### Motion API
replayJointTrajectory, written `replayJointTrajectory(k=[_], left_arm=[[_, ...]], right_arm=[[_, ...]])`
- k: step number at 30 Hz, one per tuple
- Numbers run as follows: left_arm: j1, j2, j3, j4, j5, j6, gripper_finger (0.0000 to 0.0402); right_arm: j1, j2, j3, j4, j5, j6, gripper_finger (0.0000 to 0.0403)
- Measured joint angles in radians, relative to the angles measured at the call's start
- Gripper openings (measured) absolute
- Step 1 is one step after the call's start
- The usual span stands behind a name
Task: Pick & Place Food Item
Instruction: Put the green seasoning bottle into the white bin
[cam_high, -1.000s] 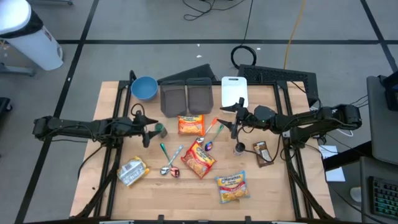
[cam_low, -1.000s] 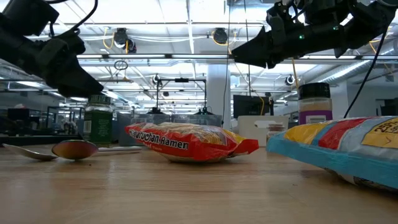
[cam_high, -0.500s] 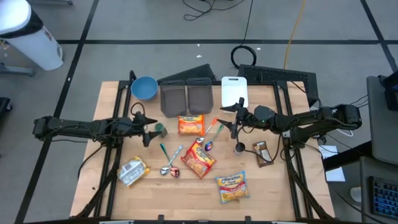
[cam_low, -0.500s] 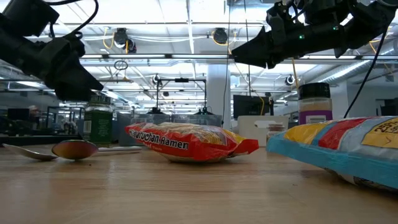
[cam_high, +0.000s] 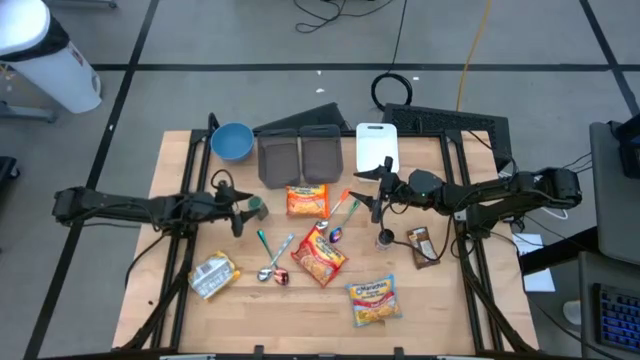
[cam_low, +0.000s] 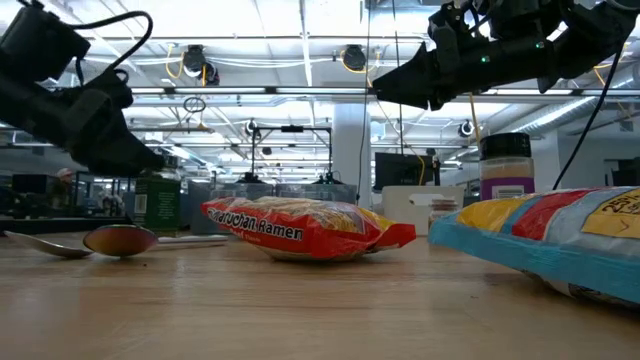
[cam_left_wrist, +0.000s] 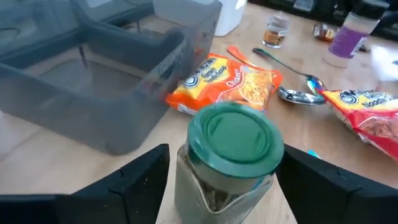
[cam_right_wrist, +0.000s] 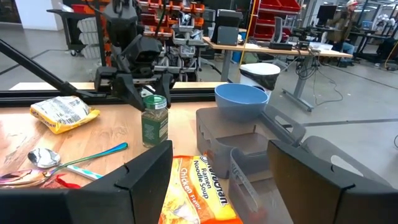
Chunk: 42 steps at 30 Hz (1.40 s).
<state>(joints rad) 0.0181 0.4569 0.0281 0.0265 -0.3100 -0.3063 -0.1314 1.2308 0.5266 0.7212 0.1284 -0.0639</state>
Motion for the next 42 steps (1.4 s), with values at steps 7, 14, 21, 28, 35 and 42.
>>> replayJointTrajectory(k=[7, 14, 21, 28, 35, 42], left_arm=[[-0.001, 0.0, -0.012, 0.034, 0.02, -0.014, 0.0286], [-0.001, 0.0, -0.011, 0.024, 0.022, -0.045, 0.0279], [-0.001, 0.002, -0.011, 0.019, 0.021, -0.044, 0.0282], [-0.002, 0.059, -0.011, 0.017, 0.024, -0.069, 0.0282], [-0.035, 0.137, -0.013, 0.04, -0.022, -0.078, 0.0282], [-0.06, 0.214, -0.015, 0.098, -0.11, -0.094, 0.0282]], right_arm=[[0.0, 0.0, 0.0, 0.0, 0.0, 0.0, 0.0256], [0.0, 0.0, 0.0, 0.0, 0.0, 0.008, 0.0256], [0.0, 0.0, 0.0, 0.0, 0.0, 0.011, 0.0256], [0.0, 0.0, 0.0, -0.002, 0.0, 0.025, 0.0256], [0.0, 0.0, 0.0, -0.008, 0.0, 0.024, 0.0256], [0.0, 0.0, 0.0, -0.008, 0.0, 0.019, 0.0256]])
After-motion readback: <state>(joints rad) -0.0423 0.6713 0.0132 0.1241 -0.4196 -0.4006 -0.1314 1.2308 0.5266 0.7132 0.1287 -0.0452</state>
